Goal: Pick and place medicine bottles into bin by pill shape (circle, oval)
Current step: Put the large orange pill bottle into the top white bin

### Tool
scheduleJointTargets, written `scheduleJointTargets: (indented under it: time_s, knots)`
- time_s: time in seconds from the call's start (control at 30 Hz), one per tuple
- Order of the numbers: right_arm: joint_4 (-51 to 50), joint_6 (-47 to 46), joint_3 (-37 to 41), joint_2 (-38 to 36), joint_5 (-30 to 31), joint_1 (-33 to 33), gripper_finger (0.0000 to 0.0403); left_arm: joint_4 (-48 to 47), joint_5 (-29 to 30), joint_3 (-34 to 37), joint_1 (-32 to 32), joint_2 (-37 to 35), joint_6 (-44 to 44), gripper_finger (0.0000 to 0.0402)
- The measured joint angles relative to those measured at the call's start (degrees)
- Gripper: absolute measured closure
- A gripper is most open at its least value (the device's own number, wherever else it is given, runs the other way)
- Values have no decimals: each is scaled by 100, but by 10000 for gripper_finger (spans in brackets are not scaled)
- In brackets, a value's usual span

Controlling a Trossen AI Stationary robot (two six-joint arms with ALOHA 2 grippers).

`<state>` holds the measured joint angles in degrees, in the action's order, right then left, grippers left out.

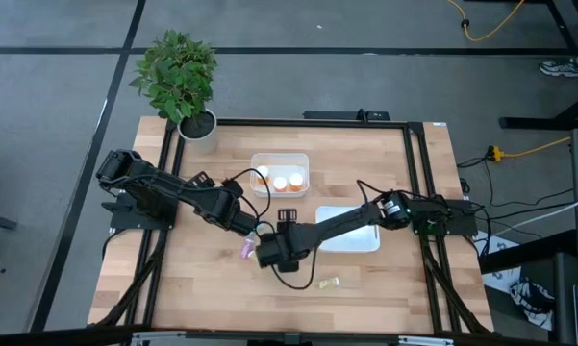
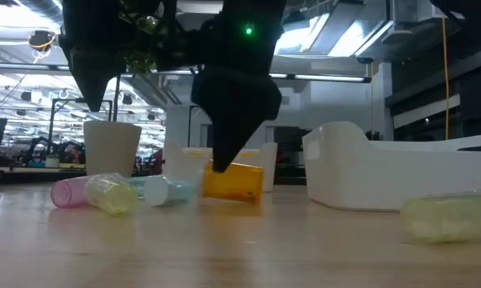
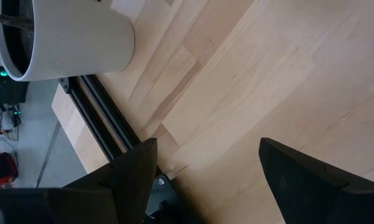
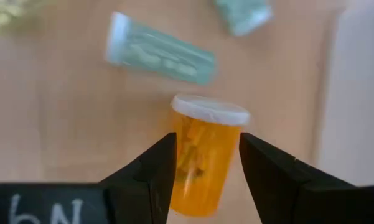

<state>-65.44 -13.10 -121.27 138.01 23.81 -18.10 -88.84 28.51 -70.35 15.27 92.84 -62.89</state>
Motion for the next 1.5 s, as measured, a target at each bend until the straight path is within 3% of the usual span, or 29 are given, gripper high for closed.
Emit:
scheduleJointTargets:
  time_s: [0.23, 0.33, 0.43, 0.77, 1.0, 1.1, 1.17, 1.33, 1.5]
  knots:
    - [-1495, -187, -1114, -1, 317, -279, 227, 2, 0, 0, 0, 0, 0, 127]
    - [-2330, -622, -1264, -173, 1401, -500, 227, 3, 0, 0, 0, 0, -2, 127]
    - [-2403, -1280, -754, -797, 2452, -673, 227, 38, 0, -2, 0, 2, -2, 127]
    - [-2478, -2951, 1459, -3721, 3184, -1258, 227, 159, 0, 4, 2, 4, 28, 127]
    - [-2446, -5697, 4187, -6287, 3315, -1618, 227, 389, 0, 8, 2, 4, 152, 127]
    - [-1845, -6708, 5500, -7139, 2877, -1773, 227, 752, -72, 11, 2, 4, 493, 127]
    - [-891, -6696, 6315, -7595, 2509, -1911, 227, 1157, -323, 13, 0, 4, 867, 127]
    - [2576, -4474, 7897, -8207, 1844, -2173, 227, 2855, -1241, 13, 7, 4, 2239, 127]
    - [4883, -2120, 8255, -8461, 725, -2226, 227, 4560, -1542, 13, 82, 4, 3552, 127]
